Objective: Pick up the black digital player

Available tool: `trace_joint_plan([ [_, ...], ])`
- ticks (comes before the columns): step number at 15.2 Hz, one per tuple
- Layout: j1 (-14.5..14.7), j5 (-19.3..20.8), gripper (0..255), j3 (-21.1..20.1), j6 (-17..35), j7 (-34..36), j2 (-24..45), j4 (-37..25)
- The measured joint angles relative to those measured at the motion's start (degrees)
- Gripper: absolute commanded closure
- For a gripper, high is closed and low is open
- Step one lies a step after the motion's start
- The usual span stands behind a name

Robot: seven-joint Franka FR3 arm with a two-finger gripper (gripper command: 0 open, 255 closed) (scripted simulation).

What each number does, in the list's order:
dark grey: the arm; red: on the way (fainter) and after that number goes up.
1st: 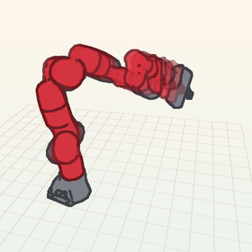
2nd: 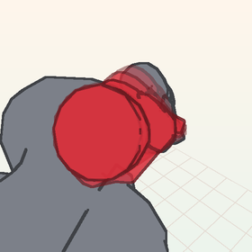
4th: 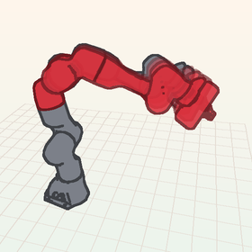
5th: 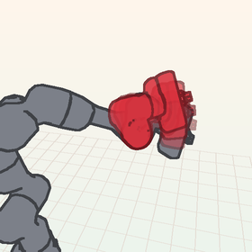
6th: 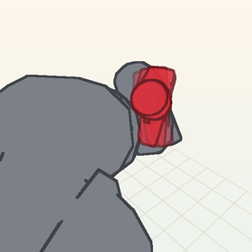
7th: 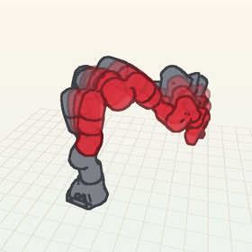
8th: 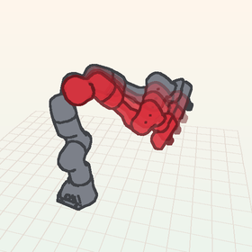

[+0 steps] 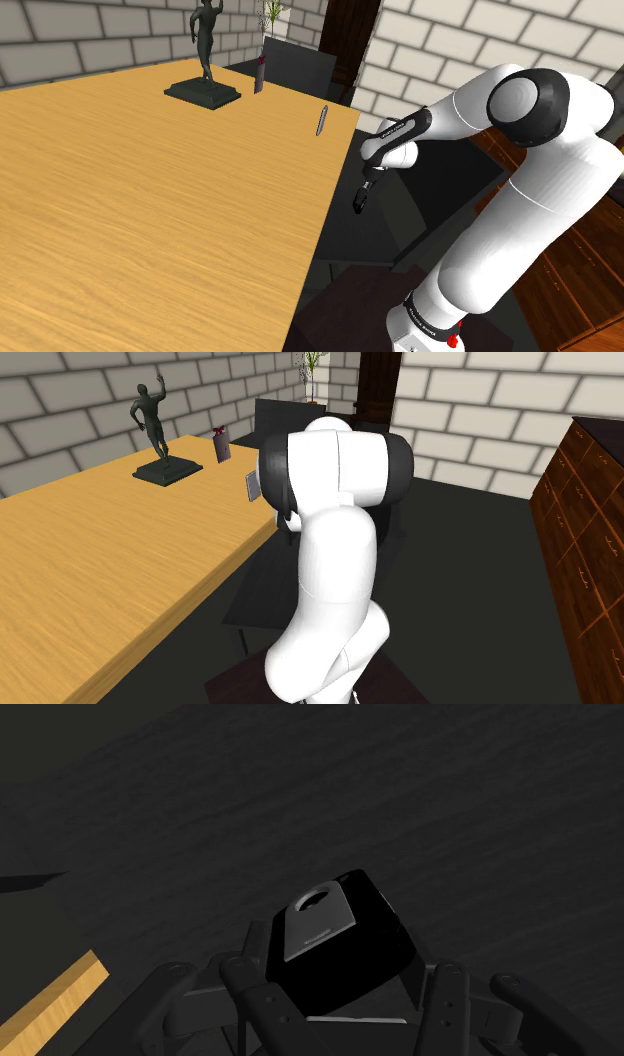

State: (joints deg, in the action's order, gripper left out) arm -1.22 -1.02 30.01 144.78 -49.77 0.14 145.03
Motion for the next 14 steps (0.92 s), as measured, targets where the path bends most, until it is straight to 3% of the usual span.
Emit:
trace_joint_plan([
  [14,-0.76,6.27,255,-0.67,-10.18,4.72,-8.85,-2.27],
])
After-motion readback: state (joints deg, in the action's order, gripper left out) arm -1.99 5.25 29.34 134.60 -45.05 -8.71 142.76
